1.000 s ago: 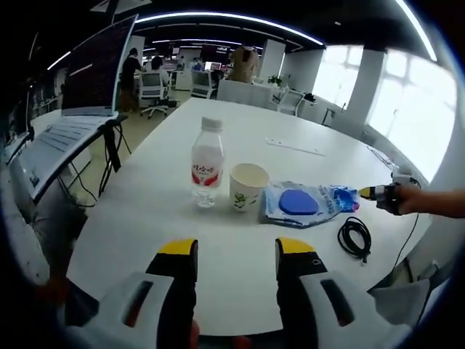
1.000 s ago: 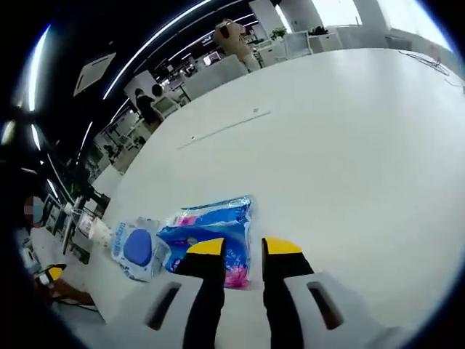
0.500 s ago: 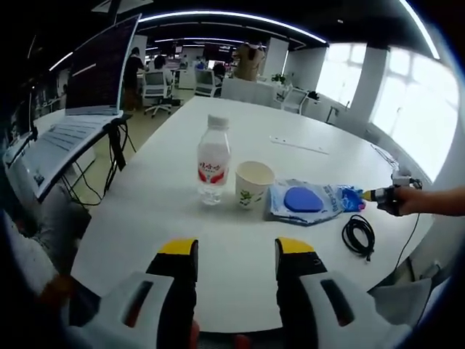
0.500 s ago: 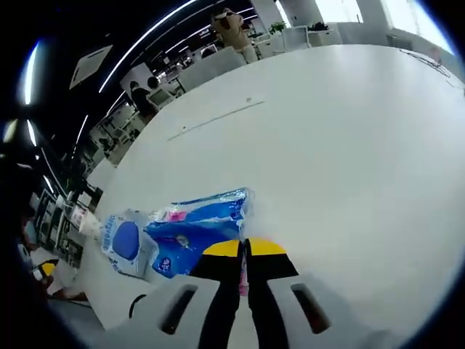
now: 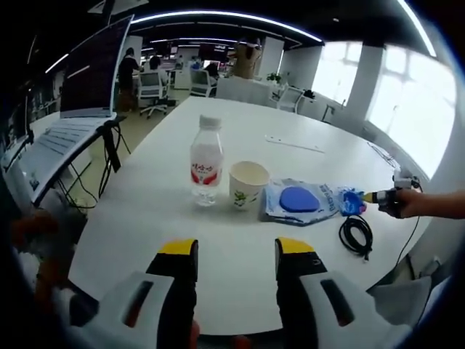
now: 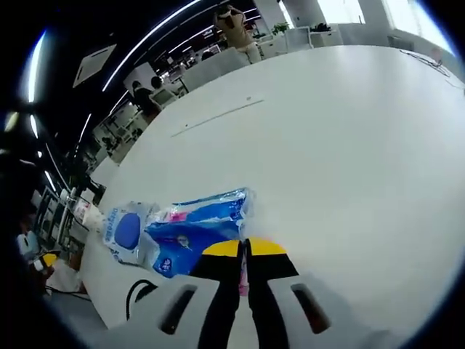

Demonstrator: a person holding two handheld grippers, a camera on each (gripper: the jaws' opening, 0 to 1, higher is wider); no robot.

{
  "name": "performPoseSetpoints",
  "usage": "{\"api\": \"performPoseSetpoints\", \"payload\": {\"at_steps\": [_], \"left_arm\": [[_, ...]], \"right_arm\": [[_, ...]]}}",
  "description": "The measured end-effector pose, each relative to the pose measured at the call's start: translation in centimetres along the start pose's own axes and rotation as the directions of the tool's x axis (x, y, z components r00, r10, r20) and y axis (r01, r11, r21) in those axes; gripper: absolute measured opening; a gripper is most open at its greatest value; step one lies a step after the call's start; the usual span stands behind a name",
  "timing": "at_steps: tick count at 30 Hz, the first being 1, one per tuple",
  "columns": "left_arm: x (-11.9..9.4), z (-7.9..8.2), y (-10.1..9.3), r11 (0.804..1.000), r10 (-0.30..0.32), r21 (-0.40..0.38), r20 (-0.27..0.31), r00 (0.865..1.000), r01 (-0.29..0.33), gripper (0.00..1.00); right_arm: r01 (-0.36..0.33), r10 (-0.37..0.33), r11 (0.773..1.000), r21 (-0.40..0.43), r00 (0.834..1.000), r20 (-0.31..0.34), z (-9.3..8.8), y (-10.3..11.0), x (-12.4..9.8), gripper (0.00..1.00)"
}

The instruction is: Arrange the tabletop items into an orderly group along one side of the table until the central work area is clear of visible clutter.

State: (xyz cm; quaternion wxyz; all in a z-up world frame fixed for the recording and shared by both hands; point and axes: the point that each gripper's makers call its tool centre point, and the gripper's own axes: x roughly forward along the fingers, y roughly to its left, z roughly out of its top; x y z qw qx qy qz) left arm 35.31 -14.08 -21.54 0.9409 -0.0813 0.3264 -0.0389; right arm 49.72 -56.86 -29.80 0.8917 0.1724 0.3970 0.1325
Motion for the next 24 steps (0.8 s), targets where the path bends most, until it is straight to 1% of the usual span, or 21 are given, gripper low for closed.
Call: {"api": "performPoseSetpoints", "payload": {"at_steps": [3,7,10,13,24], "left_arm": [[-0.1,0.0,0.0,1.0,-0.001,0.002,0.001,1.0,0.001,0.42],[-0.3,0.0,0.2,1.0,-0.003,0.001,0.002,1.0,0.003,0.42],[-0.4,0.0,0.3,1.0,-0.006,-0.001,0.003,1.0,0.006,0.42],[-0.4,0.1,0.3,1.0,-0.012,-0.002,0.006,1.0,0.012,0.42],[0.2,0.7,0.1,0.999,-0.048,0.014,0.017,0.999,0.048,0.42]], "right_arm": [[0.006,-0.006,1.0,-0.007,1.0,0.0,0.1,0.1,0.0,0.01],[0.01,-0.01,1.0,0.014,1.0,0.014,0.5,0.0,-0.2,0.03],[0.013,-0.013,1.0,0.017,1.0,0.008,0.3,-0.1,-0.3,0.05],[0.019,-0.019,1.0,0.018,1.0,0.007,0.1,-0.1,-0.8,0.06],[0.021,-0.022,1.0,0.011,0.999,0.025,0.3,0.4,-2.3,0.09]]}}
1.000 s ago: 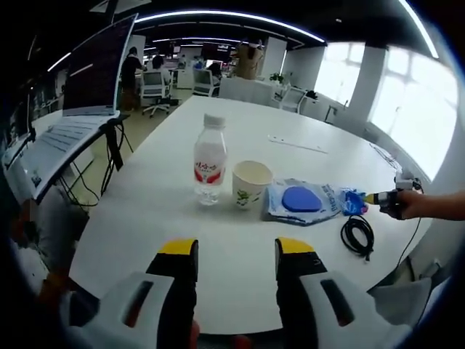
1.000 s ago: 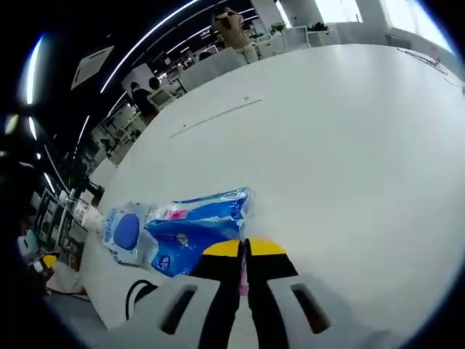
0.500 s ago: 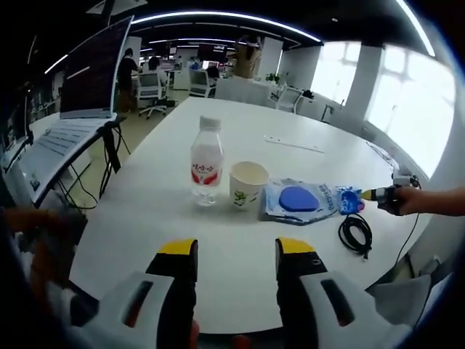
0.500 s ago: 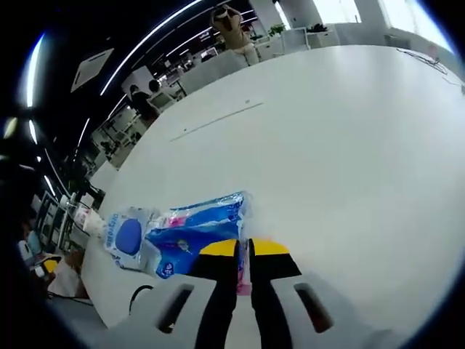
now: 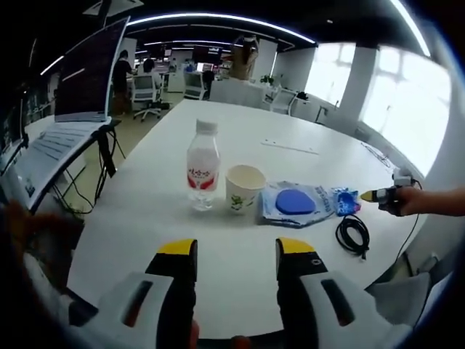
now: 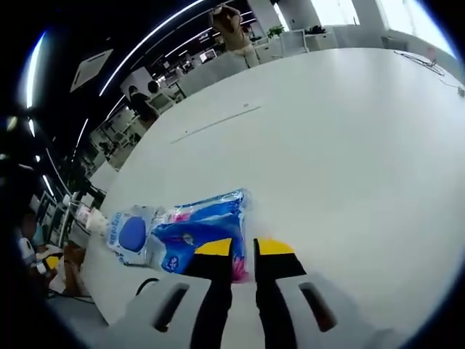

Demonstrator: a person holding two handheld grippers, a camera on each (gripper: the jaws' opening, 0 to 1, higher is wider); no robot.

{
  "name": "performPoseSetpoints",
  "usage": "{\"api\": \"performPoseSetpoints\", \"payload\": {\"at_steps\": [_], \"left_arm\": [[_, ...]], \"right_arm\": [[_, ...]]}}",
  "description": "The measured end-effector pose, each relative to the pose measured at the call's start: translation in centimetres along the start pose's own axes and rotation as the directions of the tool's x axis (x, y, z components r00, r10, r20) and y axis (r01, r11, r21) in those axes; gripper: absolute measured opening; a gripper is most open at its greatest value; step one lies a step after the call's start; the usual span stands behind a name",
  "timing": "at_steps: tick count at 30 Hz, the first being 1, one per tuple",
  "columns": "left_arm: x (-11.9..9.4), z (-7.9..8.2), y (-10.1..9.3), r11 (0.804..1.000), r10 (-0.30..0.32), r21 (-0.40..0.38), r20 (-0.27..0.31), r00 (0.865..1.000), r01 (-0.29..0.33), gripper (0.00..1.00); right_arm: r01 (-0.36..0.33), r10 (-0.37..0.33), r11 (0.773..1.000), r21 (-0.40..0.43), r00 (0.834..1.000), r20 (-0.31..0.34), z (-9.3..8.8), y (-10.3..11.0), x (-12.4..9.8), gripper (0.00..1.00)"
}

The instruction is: Arrange the tabletop items into an orderly group along one side of the table until the central work area is clear of visible clutter.

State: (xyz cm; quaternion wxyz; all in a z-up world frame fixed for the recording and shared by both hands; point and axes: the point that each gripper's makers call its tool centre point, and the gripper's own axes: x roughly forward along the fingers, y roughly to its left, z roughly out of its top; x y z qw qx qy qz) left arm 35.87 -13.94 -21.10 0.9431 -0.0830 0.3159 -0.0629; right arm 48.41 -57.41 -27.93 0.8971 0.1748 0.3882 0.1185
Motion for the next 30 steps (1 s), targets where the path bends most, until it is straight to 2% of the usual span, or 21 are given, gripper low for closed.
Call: {"api": "performPoseSetpoints", "payload": {"at_steps": [6,10,15,20,24,26,30], "left_arm": [[0.4,0.2,-0.1,1.0,-0.025,0.017,0.001,1.0,0.025,0.42],[0.6,0.3,-0.1,0.999,-0.04,0.019,0.002,0.999,0.04,0.42],[0.7,0.5,0.1,0.998,-0.048,0.031,0.008,0.999,0.048,0.43],[1.0,0.6,0.3,0.996,-0.067,0.053,0.002,0.998,0.067,0.44],[1.2,0.6,0.1,0.993,-0.087,0.079,-0.005,0.996,0.088,0.44],[1.4,0.6,0.1,0.991,-0.097,0.088,-0.007,0.995,0.098,0.44],[1.8,0.5,-0.1,0.988,-0.11,0.104,-0.013,0.994,0.11,0.45]], "right_arm": [[-0.018,0.019,0.999,-0.032,1.0,0.011,-0.4,1.2,-1.2,0.11],[-0.032,0.031,0.997,-0.073,0.999,-0.006,-1.6,1.8,-1.7,0.14],[-0.046,0.046,0.997,-0.061,0.999,-0.014,-3.1,1.9,-1.8,0.16],[-0.078,0.077,0.991,-0.109,0.997,-0.019,-4.1,2.8,-2.2,0.21],[-0.114,0.115,0.975,-0.191,0.993,-0.008,-4.0,3.9,-2.8,0.28],[-0.133,0.139,0.958,-0.254,0.99,0.004,-3.8,4.8,-3.3,0.31],[-0.168,0.179,0.939,-0.3,0.984,0.008,-4.0,5.8,-3.8,0.41]]}}
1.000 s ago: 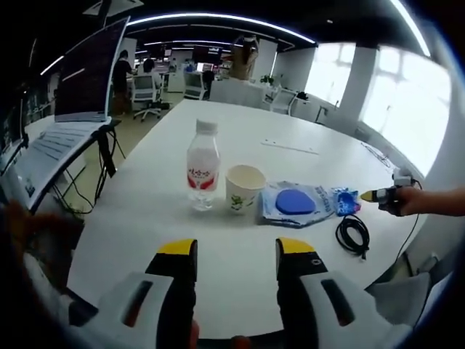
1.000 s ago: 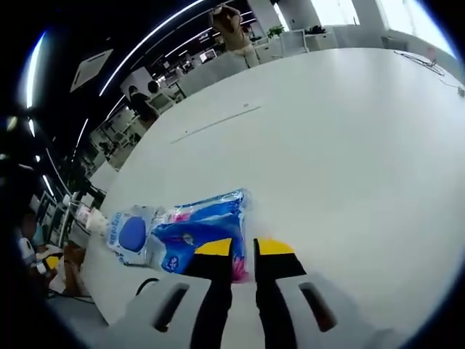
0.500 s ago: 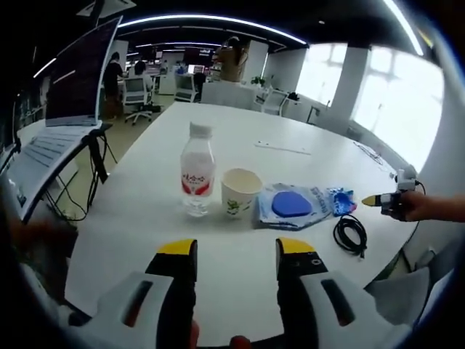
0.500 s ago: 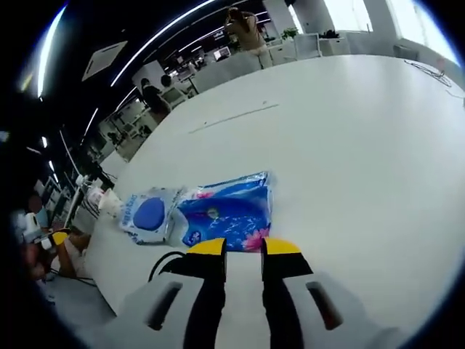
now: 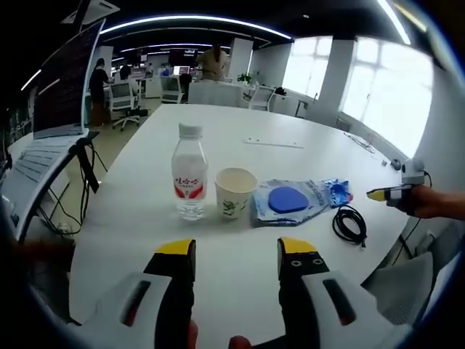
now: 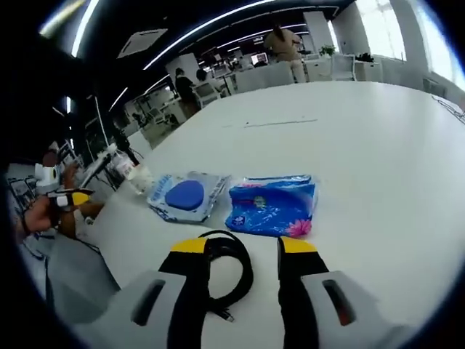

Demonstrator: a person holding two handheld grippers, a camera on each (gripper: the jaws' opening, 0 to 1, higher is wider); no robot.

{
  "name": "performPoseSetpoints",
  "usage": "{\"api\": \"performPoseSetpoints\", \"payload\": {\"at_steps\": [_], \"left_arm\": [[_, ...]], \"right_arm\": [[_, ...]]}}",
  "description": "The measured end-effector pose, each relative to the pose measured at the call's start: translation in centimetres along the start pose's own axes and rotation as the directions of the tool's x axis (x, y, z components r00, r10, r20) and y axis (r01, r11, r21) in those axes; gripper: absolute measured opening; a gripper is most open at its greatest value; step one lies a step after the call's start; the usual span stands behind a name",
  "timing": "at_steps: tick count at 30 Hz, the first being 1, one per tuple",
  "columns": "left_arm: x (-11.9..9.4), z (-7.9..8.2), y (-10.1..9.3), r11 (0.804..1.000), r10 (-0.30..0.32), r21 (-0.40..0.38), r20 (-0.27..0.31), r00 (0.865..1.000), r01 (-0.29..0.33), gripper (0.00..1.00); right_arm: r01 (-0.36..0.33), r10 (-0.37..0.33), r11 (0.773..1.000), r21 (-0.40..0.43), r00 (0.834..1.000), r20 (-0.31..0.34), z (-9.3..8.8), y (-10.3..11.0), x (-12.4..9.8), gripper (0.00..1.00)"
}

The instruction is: Arrange the tabletop items into an orderly group along one side of the table until the central work area is clear of visible clutter.

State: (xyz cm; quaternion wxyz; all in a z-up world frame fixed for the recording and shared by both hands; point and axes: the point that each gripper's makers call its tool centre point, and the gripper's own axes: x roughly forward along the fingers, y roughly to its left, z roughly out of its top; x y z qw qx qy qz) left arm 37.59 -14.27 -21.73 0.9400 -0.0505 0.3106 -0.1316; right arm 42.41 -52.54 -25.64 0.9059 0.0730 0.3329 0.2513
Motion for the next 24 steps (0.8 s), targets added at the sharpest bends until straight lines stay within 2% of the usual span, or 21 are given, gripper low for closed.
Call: {"api": "performPoseSetpoints", "payload": {"at_steps": [7,9,13,17,24], "left_arm": [[0.5,-0.3,-0.5,1.0,-0.024,0.001,0.0,1.0,0.024,0.47],[0.6,-0.6,-0.7,1.0,-0.028,0.001,-0.004,1.0,0.028,0.47],[0.6,-0.8,-1.0,0.999,-0.038,0.0,-0.004,0.999,0.038,0.48],[0.5,-1.0,-1.2,0.999,-0.043,0.003,-0.007,0.999,0.043,0.48],[0.3,-1.0,-1.1,0.999,-0.042,0.003,-0.002,0.999,0.042,0.48]], "right_arm": [[-0.028,0.028,0.999,-0.029,1.0,0.0,-1.4,3.4,-1.1,0.49],[-0.032,0.032,0.999,0.009,0.999,0.011,-1.9,3.9,-1.1,0.49],[-0.027,0.027,0.998,0.062,1.0,0.011,-3.1,4.5,-1.2,0.49],[-0.025,0.025,0.998,0.065,1.0,-0.006,-4.0,5.1,-1.5,0.5],[-0.013,0.012,0.997,0.082,1.0,0.009,-4.0,4.8,-2.0,0.51]]}}
